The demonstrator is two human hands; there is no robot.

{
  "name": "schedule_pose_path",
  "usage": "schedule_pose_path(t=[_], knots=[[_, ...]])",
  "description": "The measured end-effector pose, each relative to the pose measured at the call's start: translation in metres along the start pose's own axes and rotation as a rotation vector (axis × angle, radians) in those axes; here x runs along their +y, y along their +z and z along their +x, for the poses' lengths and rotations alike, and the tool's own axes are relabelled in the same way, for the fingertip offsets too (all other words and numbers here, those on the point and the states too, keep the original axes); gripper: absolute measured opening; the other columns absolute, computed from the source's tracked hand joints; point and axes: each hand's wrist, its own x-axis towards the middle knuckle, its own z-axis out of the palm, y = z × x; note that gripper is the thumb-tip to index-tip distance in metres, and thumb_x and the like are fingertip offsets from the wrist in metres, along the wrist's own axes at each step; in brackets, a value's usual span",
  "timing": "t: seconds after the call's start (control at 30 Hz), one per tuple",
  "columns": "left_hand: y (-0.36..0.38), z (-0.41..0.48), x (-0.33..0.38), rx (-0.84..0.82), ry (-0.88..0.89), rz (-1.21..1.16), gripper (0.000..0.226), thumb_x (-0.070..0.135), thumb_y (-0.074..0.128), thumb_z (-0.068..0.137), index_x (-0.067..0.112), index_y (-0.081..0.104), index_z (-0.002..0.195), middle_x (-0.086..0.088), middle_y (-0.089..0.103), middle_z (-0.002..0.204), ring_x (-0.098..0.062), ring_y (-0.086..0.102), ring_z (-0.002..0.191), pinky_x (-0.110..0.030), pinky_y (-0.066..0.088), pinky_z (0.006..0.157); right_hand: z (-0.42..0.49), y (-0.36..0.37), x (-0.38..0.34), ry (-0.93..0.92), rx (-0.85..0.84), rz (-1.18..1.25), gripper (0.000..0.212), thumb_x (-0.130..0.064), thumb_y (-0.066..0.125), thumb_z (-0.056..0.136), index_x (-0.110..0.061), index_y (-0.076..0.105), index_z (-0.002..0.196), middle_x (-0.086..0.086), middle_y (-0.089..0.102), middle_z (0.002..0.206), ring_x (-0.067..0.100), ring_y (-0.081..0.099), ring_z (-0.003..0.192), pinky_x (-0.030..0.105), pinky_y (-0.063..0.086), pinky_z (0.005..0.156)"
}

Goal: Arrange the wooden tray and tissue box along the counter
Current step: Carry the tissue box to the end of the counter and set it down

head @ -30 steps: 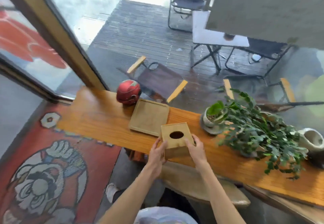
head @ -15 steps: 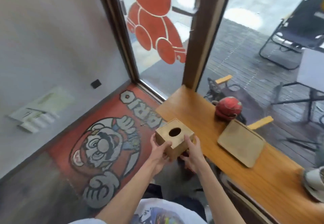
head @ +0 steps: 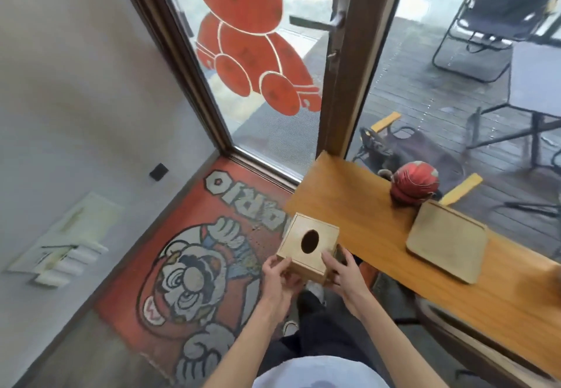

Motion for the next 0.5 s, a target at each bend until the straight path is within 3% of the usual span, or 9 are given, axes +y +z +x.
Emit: schedule_pose_path(t=[0.07,0.13,0.27,0.4,0.5], knots=[[0.010,0.015,0.011,-0.049,-0.034,0.111,0.024,0.014,0.053,0.096,0.006,0.056,0.119,-0.015,0.068,0.099,-0.020,0.067,0.071,-0.034,0.056,0.060,0.008,-0.013,-0.004,0.015,0.050,0.023,0.068,-0.027,0.072,0.089,-0.027,0.036,0.146,0.007,0.065,0.130,0.028,0.071,0.104,0.038,0.060,0.072],[0.025,0.030,0.027,-0.068,-0.066,0.211,0.034,0.018,0.053,0.097,0.010,0.053,0.130,-0.008,0.067,0.096,-0.016,0.064,0.072,-0.034,0.052,0.070,0.018,-0.024,-0.009,0.025,0.083,0.052,0.065,-0.028,0.071,0.089,-0.029,0.038,0.144,0.007,0.065,0.130,0.030,0.069,0.106,0.041,0.060,0.075],[0.056,0.063,0.053,-0.113,-0.131,0.537,0.039,0.030,0.053,0.098,0.021,0.050,0.137,-0.002,0.059,0.125,-0.022,0.052,0.118,-0.043,0.039,0.101,0.042,-0.033,-0.027,0.044,0.086,0.125,0.068,-0.030,0.072,0.088,-0.032,0.036,0.145,0.008,0.066,0.125,0.032,0.066,0.110,0.053,0.054,0.097],[0.073,0.104,0.078,-0.087,-0.083,0.810,0.044,0.028,0.051,0.098,0.019,0.052,0.141,-0.005,0.058,0.135,-0.025,0.053,0.125,-0.045,0.041,0.110,0.071,-0.040,-0.046,0.035,0.095,0.152,0.071,-0.025,0.071,0.088,-0.028,0.035,0.149,0.007,0.070,0.119,0.032,0.067,0.109,0.058,0.050,0.102],[0.071,0.127,0.100,-0.045,-0.043,0.921,0.039,0.018,0.048,0.100,0.017,0.052,0.140,-0.006,0.056,0.140,-0.026,0.053,0.127,-0.042,0.046,0.105,0.087,-0.039,-0.057,0.032,0.118,0.159,0.074,-0.024,0.073,0.087,-0.029,0.034,0.150,0.006,0.074,0.115,0.030,0.071,0.105,0.056,0.053,0.098]])
